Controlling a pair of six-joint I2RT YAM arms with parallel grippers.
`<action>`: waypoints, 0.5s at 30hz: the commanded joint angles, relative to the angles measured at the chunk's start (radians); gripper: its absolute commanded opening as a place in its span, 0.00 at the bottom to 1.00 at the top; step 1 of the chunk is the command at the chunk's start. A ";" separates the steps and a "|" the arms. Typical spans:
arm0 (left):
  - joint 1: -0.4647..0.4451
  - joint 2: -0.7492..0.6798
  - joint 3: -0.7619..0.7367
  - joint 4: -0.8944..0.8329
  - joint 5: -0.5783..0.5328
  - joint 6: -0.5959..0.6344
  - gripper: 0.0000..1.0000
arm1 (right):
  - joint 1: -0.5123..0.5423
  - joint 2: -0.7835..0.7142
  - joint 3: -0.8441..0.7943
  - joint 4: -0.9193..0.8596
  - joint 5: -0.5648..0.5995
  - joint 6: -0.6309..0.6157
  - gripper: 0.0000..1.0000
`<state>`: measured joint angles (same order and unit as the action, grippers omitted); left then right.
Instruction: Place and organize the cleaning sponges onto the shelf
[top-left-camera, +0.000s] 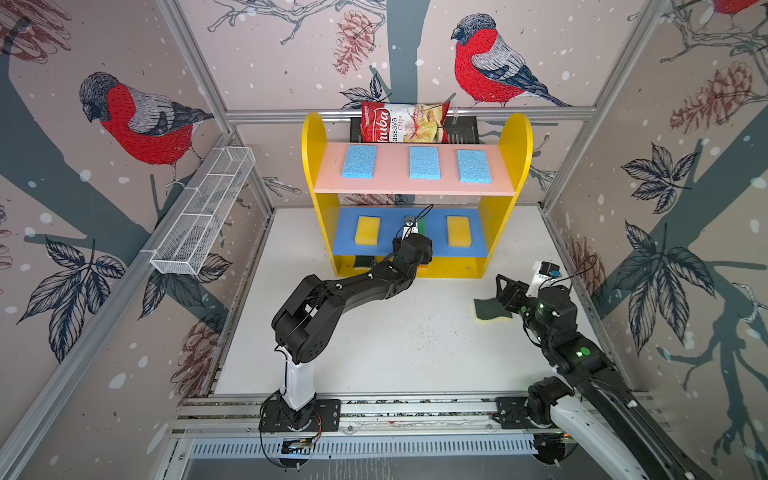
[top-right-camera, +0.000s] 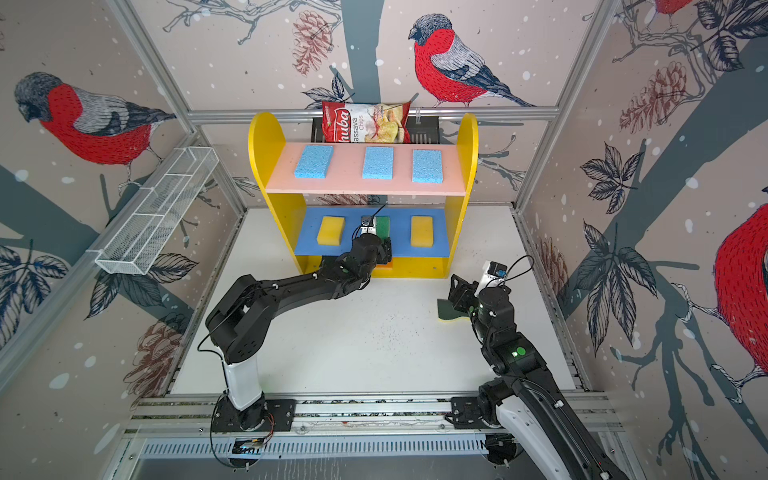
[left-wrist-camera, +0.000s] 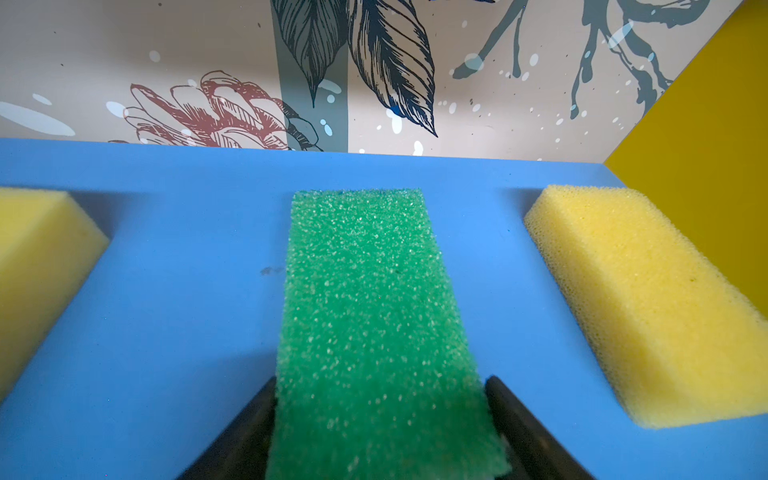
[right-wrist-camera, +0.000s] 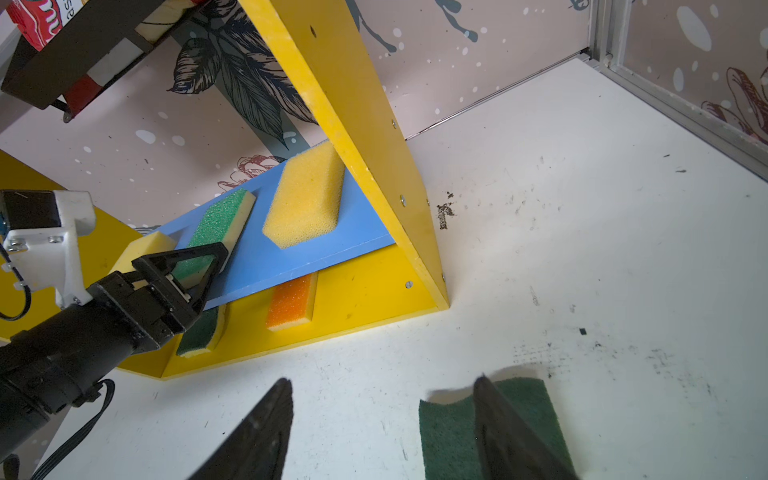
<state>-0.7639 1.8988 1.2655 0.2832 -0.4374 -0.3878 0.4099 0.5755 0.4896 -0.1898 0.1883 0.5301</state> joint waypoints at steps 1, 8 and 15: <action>-0.003 0.009 -0.005 -0.104 0.049 -0.021 0.84 | -0.002 -0.003 0.000 0.007 0.000 0.011 0.69; -0.003 -0.013 -0.015 -0.108 0.054 -0.028 0.88 | -0.001 -0.004 -0.001 0.006 -0.006 0.014 0.69; -0.003 -0.055 -0.038 -0.089 0.081 -0.020 0.92 | -0.002 -0.010 -0.005 0.002 -0.012 0.016 0.69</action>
<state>-0.7670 1.8557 1.2362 0.2642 -0.3912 -0.3916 0.4099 0.5682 0.4858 -0.1951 0.1837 0.5308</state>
